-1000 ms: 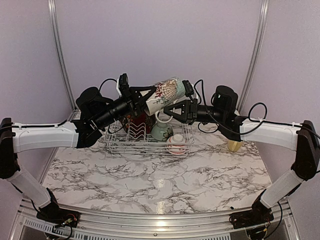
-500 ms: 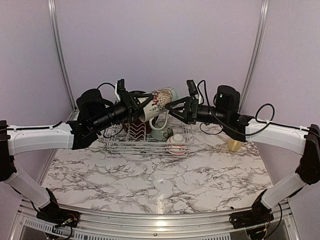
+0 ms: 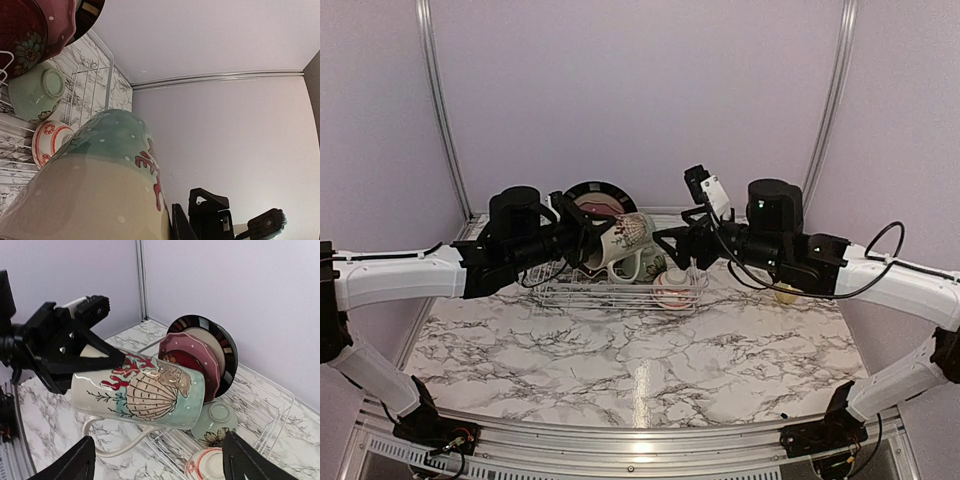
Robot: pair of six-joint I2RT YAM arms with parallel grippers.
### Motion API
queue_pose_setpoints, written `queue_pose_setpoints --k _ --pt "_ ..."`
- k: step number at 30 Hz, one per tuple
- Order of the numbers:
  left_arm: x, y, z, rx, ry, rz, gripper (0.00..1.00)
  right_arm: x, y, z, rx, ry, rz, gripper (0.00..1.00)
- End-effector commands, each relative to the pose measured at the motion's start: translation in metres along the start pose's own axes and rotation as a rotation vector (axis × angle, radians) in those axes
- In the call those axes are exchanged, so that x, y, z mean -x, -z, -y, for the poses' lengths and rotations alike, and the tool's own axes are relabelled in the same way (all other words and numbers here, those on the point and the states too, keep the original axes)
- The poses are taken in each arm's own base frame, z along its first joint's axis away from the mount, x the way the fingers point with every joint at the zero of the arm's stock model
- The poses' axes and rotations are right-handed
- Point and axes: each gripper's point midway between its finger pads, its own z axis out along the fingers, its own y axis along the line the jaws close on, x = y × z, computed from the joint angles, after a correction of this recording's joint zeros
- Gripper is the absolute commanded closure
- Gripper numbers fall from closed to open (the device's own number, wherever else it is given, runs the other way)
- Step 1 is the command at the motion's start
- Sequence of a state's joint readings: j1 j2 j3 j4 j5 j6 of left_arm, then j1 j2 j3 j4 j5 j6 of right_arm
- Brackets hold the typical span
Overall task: Unload the mixed dishes from the dish rack
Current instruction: Pass from the left arm to the right
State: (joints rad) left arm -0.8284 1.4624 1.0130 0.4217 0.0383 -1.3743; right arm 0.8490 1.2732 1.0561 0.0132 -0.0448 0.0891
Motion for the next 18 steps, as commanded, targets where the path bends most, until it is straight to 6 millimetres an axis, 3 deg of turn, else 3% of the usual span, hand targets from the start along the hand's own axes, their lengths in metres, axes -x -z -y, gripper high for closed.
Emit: queue_pose_setpoints --k 1,6,14,18 --pt "0.006 0.012 0.048 -0.123 0.104 0.042 1.0 -0.049 -0.015 0.009 -0.235 0.397 -0.206 0.16" --pt "0.001 0.012 0.03 -0.062 0.24 0.029 1.0 -0.059 -0.027 -0.016 -0.281 0.521 -0.2 0.2" --pt "0.004 0.017 0.017 -0.002 0.312 0.067 1.0 -0.097 -0.048 -0.057 -0.221 0.718 -0.275 0.2" --pt "0.002 0.018 0.009 -0.006 0.329 0.068 1.0 -0.089 -0.046 -0.066 -0.199 0.656 -0.233 0.2"
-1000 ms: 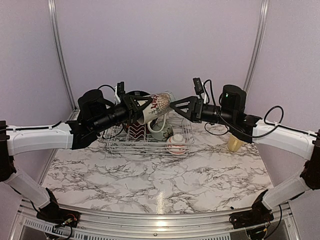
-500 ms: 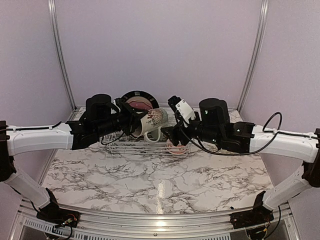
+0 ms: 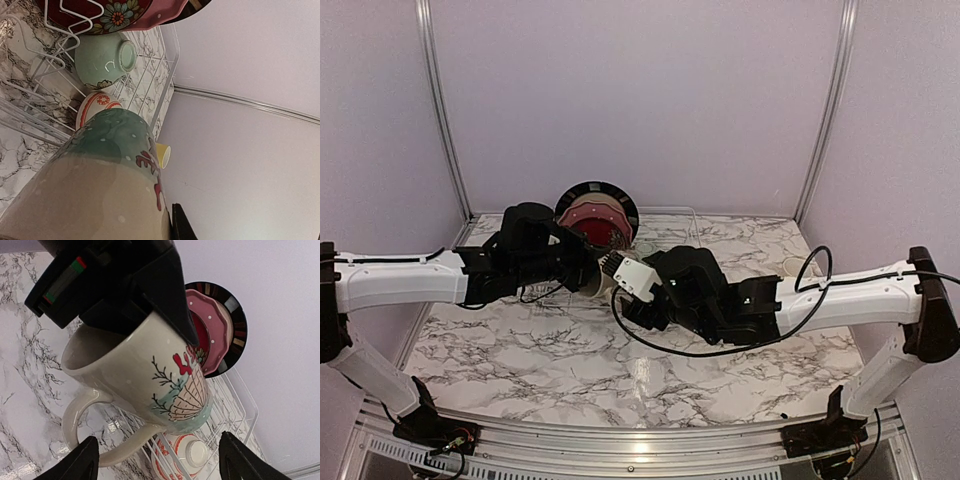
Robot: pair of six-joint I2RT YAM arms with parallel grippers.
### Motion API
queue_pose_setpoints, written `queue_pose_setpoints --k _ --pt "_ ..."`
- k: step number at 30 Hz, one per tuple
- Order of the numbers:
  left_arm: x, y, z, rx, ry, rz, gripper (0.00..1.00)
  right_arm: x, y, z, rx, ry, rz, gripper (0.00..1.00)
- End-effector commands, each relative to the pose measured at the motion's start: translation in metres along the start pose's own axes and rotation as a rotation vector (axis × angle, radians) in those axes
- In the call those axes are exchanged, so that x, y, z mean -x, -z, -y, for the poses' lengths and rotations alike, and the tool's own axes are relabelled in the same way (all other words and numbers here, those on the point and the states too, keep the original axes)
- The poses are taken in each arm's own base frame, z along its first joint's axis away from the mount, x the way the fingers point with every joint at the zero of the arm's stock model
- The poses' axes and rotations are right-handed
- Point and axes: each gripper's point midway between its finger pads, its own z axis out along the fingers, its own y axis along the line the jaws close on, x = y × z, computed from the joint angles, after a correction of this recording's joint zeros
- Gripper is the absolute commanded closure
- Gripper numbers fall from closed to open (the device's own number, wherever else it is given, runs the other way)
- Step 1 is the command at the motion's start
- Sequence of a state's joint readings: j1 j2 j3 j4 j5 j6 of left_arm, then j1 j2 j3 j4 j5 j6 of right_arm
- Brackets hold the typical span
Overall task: Unload the mixed dishes from the dish rack
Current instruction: Pass from the left arm to the right
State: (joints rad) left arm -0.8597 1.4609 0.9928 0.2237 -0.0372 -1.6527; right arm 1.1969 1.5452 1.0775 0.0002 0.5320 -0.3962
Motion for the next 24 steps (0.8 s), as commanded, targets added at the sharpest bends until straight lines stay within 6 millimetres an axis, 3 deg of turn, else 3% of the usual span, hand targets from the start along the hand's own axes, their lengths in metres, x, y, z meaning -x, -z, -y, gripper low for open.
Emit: queue_pose_setpoints --k 1,5,7,11,17,24 --pt "-0.002 0.025 0.059 -0.216 0.071 -0.002 1.0 0.02 0.011 0.0 0.006 -0.024 0.065 0.2" --pt "0.005 0.027 0.051 -0.205 0.075 0.032 1.0 0.036 0.036 0.001 0.07 -0.068 0.174 0.2" --pt "0.006 0.028 0.053 -0.209 0.073 0.041 1.0 0.037 0.039 -0.004 0.105 -0.067 0.192 0.2" --pt "0.003 0.03 0.066 -0.235 0.075 0.026 1.0 0.026 0.025 -0.013 0.097 -0.037 0.137 0.21" --pt "-0.001 0.034 0.084 -0.254 0.062 0.016 1.0 0.03 0.004 -0.014 -0.013 0.019 0.095 0.21" --pt "-0.001 0.038 0.082 -0.247 0.089 0.025 1.0 0.039 -0.013 0.018 -0.294 0.041 0.033 0.26"
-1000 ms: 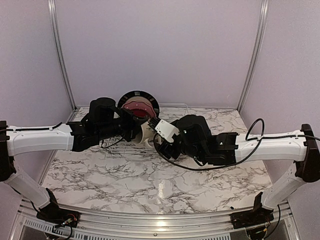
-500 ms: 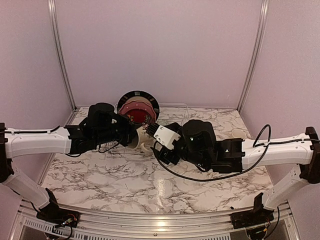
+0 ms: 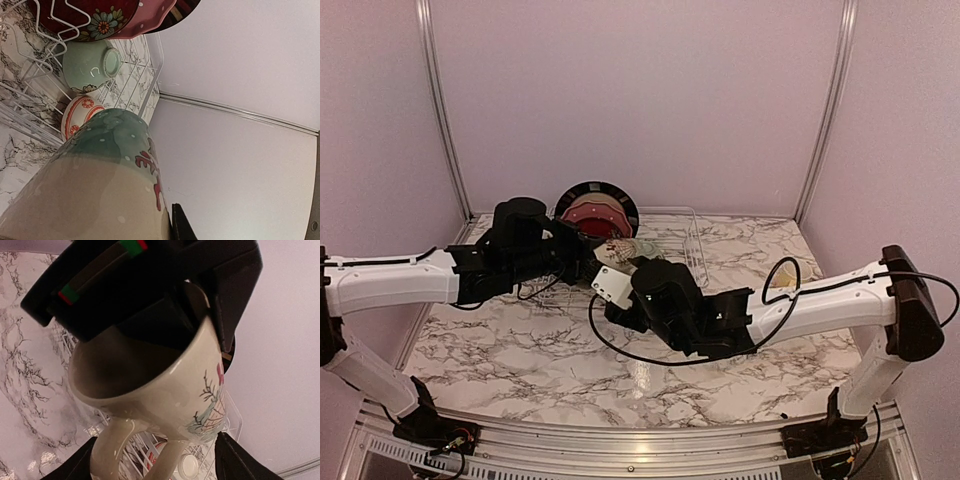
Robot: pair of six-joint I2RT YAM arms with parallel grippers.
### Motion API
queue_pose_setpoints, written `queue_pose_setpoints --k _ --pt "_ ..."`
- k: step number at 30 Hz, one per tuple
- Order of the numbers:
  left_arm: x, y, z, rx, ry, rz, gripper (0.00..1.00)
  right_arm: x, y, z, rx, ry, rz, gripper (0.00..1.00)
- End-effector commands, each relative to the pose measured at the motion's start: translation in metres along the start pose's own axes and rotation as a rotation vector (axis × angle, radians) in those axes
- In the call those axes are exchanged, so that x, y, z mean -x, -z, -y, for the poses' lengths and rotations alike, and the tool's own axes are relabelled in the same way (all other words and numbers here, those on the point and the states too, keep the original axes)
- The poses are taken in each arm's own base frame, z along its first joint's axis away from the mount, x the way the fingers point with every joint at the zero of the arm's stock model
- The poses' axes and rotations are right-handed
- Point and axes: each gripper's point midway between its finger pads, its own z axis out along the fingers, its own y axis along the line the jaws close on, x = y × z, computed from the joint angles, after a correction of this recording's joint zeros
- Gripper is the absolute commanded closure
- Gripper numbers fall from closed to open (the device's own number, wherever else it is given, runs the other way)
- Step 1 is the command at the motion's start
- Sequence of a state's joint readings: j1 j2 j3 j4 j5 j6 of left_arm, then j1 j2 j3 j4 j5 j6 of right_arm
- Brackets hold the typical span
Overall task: Unload the mixed dishes from the dish rack
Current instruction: Pass from the left arm to the right, then place the cup at the corner of the board.
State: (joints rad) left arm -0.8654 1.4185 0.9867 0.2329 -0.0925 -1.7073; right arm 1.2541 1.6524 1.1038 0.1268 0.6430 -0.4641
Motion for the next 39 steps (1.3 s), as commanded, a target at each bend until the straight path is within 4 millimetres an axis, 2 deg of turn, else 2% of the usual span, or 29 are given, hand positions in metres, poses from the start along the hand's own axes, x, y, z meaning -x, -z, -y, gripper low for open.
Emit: queue_pose_setpoints --k 1,5,8,10,12,15,21,24,27,30,34,39 --pt "-0.01 0.023 0.067 -0.194 0.042 -0.023 1.0 0.026 -0.005 0.04 -0.245 -0.005 -0.007 0.29" --pt "-0.008 0.023 0.066 -0.19 0.044 -0.011 1.0 0.028 -0.012 0.046 -0.362 0.047 -0.055 0.4" --pt "-0.007 0.024 0.065 -0.189 0.046 -0.001 1.0 0.03 -0.014 0.045 -0.394 0.062 -0.074 0.57" --pt "-0.007 0.024 0.064 -0.186 0.046 -0.003 1.0 0.03 -0.016 0.044 -0.398 0.049 -0.072 0.62" --pt "-0.009 0.024 0.063 -0.185 0.045 -0.01 1.0 0.032 -0.016 0.045 -0.401 0.037 -0.067 0.74" --pt "-0.009 0.023 0.061 -0.188 0.042 -0.011 1.0 0.035 -0.013 0.05 -0.428 0.024 -0.054 1.0" --pt "-0.007 0.026 0.058 -0.19 0.016 0.0 0.98 0.04 -0.005 0.064 -0.508 0.06 -0.009 1.0" --pt "-0.003 0.032 0.056 -0.2 0.003 0.021 0.77 0.047 0.004 0.071 -0.522 0.084 0.048 1.0" --pt "-0.001 0.037 0.056 -0.215 -0.021 0.028 0.5 0.052 0.01 0.078 -0.529 0.099 0.08 1.0" --pt "0.001 0.043 0.06 -0.234 -0.05 0.034 0.3 0.055 0.014 0.089 -0.542 0.101 0.096 1.0" --pt "0.009 0.054 0.061 -0.24 -0.101 0.071 0.15 0.057 0.025 0.11 -0.579 0.08 0.125 1.0" --pt "0.022 0.077 0.07 -0.262 -0.19 0.151 0.08 0.053 0.038 0.144 -0.66 0.04 0.127 1.0"
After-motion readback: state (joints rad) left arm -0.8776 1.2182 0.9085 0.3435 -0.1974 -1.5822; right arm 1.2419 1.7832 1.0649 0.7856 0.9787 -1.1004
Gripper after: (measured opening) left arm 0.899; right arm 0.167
